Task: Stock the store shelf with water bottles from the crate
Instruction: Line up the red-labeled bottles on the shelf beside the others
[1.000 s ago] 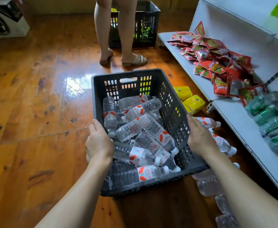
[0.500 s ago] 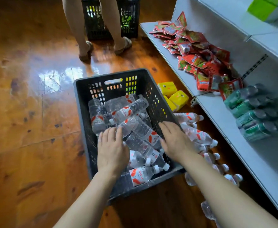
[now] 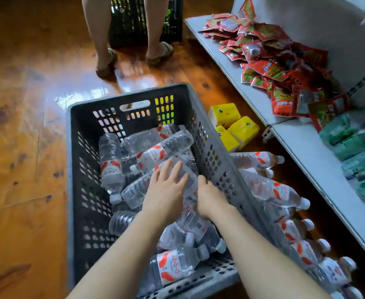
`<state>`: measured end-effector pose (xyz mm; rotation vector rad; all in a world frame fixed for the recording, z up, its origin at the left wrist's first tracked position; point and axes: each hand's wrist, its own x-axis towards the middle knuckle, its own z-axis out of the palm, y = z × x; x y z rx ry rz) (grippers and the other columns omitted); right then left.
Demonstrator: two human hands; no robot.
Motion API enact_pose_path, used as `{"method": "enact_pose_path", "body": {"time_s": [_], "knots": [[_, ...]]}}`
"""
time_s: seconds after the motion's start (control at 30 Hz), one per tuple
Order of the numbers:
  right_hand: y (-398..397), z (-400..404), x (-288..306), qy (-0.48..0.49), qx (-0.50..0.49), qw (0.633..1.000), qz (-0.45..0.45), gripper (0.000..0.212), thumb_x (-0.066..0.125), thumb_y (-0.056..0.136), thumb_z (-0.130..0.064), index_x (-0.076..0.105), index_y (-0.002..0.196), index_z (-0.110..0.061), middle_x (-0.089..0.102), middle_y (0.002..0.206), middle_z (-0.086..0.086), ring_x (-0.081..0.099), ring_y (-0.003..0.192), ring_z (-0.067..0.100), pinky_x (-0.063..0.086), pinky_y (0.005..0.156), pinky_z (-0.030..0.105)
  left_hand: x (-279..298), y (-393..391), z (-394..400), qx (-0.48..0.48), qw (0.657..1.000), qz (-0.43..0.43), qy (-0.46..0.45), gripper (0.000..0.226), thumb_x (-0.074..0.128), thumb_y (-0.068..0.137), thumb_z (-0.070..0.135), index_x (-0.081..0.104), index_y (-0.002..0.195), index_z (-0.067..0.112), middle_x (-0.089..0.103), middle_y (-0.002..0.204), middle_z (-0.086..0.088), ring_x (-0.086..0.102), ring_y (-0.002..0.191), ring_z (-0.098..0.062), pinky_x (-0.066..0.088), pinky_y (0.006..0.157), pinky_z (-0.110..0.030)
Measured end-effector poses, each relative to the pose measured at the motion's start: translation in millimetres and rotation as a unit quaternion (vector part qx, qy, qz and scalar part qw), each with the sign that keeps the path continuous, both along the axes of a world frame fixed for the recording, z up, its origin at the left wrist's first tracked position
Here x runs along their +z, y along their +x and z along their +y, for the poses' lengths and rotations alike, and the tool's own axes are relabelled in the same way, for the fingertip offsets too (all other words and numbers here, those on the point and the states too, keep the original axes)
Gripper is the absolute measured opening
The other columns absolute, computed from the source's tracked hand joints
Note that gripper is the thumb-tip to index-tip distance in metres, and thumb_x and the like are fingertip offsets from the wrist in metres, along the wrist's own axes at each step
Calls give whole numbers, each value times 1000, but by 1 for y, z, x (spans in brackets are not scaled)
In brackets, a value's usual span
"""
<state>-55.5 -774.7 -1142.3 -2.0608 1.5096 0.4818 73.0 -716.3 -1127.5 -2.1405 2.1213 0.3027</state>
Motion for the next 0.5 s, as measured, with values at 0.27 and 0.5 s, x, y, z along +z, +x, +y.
{"method": "enact_pose_path", "body": {"time_s": [0.27, 0.5], "knots": [[-10, 6, 30, -27, -2, 993, -113, 61, 73, 83, -31, 41, 132, -14, 43, 129, 8, 56, 113, 34, 46, 89, 39, 18, 9, -29, 4, 995, -55, 89, 91, 65, 86, 45, 10, 158, 29, 4, 166, -8, -6, 153, -33, 2, 123, -55], [-13, -6, 76, -65, 22, 984, -164, 69, 70, 78, -49, 48, 138, -23, 51, 125, 1, 57, 112, 28, 47, 88, 36, 25, 40, -42, -84, 996, 12, 32, 89, 71, 69, 64, 37, 144, 29, 45, 146, 5, 35, 139, -22, 30, 114, -47]]}}
